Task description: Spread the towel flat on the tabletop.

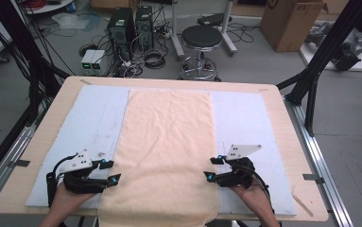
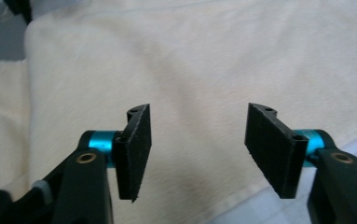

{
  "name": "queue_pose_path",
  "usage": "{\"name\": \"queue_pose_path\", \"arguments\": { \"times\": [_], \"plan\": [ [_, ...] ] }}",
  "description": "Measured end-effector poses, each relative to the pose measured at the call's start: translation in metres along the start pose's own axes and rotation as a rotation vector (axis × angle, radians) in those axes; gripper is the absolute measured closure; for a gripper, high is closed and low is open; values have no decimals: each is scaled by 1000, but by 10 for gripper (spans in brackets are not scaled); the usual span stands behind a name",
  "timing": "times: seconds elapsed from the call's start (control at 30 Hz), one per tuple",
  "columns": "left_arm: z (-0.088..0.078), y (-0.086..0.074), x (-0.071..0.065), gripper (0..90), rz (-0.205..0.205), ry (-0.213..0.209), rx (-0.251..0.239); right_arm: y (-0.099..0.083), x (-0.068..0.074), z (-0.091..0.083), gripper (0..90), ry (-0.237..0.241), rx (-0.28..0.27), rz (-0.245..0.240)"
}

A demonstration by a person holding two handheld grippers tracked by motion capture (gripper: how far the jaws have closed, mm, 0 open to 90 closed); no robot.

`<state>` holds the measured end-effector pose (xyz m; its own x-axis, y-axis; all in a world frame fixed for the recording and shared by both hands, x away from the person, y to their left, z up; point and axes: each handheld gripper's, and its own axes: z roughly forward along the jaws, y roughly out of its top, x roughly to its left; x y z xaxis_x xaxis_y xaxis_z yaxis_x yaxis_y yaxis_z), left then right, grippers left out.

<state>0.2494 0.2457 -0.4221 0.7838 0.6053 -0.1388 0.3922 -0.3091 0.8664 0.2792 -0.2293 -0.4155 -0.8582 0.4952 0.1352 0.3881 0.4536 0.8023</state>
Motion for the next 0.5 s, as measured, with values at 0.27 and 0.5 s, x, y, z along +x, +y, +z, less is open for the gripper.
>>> {"name": "queue_pose_path", "arguments": {
  "times": [0.27,0.5],
  "plan": [
    [4,10,15,387,-18,40,-1,9,-19,5,284,-47,-9,51],
    [9,18,19,385,-17,48,-6,17,-26,9,258,-60,-17,55]
  ]
}}
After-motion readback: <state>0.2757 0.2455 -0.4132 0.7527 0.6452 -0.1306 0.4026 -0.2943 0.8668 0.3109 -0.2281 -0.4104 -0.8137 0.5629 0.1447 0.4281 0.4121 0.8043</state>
